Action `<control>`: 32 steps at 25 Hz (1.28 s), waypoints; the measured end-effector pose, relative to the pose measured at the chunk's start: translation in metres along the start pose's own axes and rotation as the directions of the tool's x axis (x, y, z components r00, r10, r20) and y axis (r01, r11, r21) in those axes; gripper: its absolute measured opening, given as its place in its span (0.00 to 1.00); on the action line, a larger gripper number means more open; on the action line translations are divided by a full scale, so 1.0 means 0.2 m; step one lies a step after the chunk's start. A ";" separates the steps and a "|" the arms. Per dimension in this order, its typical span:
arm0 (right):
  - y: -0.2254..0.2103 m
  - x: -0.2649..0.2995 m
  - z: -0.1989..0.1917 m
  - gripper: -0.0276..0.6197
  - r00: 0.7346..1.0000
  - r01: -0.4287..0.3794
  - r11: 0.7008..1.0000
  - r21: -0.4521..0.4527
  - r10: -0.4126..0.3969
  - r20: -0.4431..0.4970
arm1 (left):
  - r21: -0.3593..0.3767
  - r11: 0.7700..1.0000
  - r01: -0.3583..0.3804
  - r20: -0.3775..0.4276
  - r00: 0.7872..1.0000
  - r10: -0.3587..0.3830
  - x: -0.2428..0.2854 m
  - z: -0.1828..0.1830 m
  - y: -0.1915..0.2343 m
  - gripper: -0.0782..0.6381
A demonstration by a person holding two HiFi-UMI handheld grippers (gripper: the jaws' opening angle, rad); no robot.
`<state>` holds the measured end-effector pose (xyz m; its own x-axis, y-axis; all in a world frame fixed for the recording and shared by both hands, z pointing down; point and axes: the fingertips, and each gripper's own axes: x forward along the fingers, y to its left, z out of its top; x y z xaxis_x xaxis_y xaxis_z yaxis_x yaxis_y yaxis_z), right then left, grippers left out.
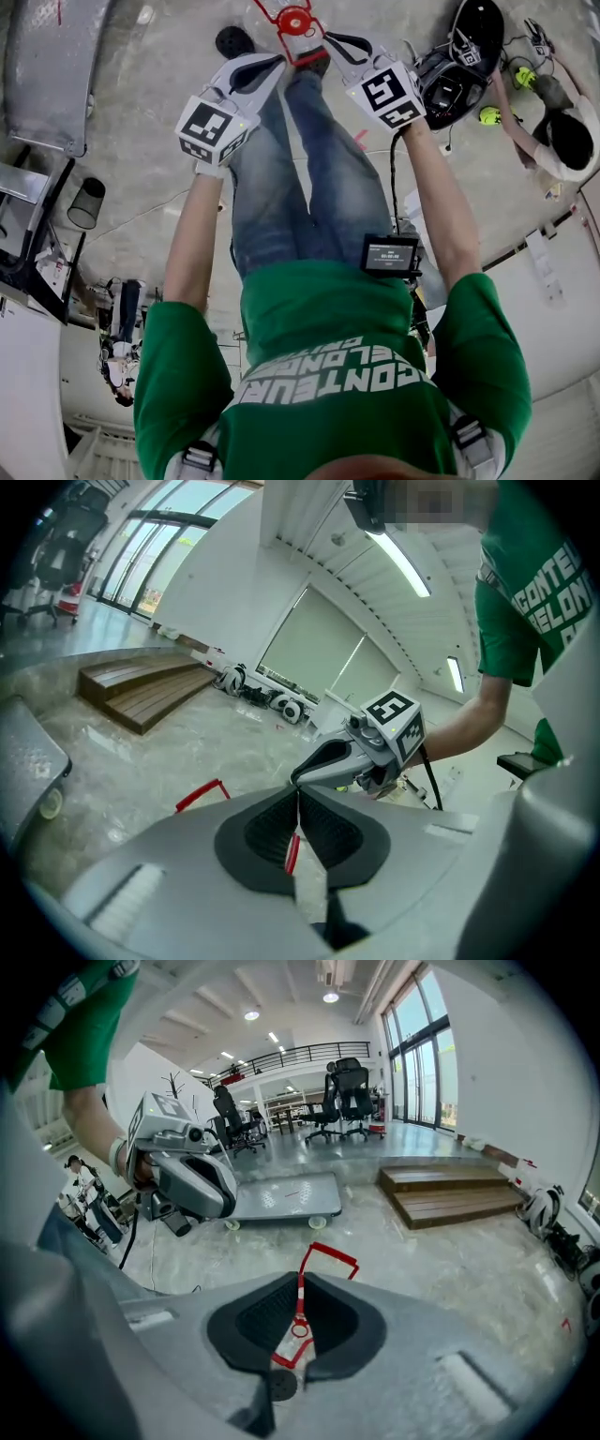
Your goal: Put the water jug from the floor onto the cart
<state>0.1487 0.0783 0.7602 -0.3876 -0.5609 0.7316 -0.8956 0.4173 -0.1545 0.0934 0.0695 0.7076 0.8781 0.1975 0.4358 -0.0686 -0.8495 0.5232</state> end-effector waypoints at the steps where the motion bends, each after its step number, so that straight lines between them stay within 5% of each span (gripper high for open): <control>1: -0.01 0.02 -0.02 0.06 1.000 0.001 1.000 0.005 -0.001 -0.008 | 0.002 1.000 0.001 -0.004 1.000 -0.001 0.02 -0.01 0.03 0.13; 10: -0.06 0.15 -0.29 0.15 0.986 0.066 0.991 0.118 -0.046 -0.160 | 0.022 1.000 0.022 -0.080 0.997 -0.020 0.15 -0.09 0.25 0.17; 16: -0.08 0.24 -0.49 0.19 0.962 0.137 0.967 0.217 -0.078 -0.261 | 0.042 0.998 -0.050 -0.100 0.993 0.054 0.28 -0.05 0.48 0.25; 25: -0.07 0.33 -0.57 0.21 0.948 0.174 0.943 0.284 -0.083 -0.306 | -0.088 0.974 -0.207 -0.191 0.963 0.187 0.36 -0.25 0.78 0.35; 32: -0.07 0.33 -0.66 0.21 0.940 0.185 0.933 0.310 -0.077 -0.332 | -0.166 0.964 -0.208 -0.232 0.958 0.167 0.45 -0.42 0.81 0.36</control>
<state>0.1650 0.1292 0.8976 -0.2232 -0.3218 0.9201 -0.9747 0.0639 -0.2141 0.1221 -0.0094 0.8935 0.7203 0.1608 0.6748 -0.3275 -0.7788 0.5350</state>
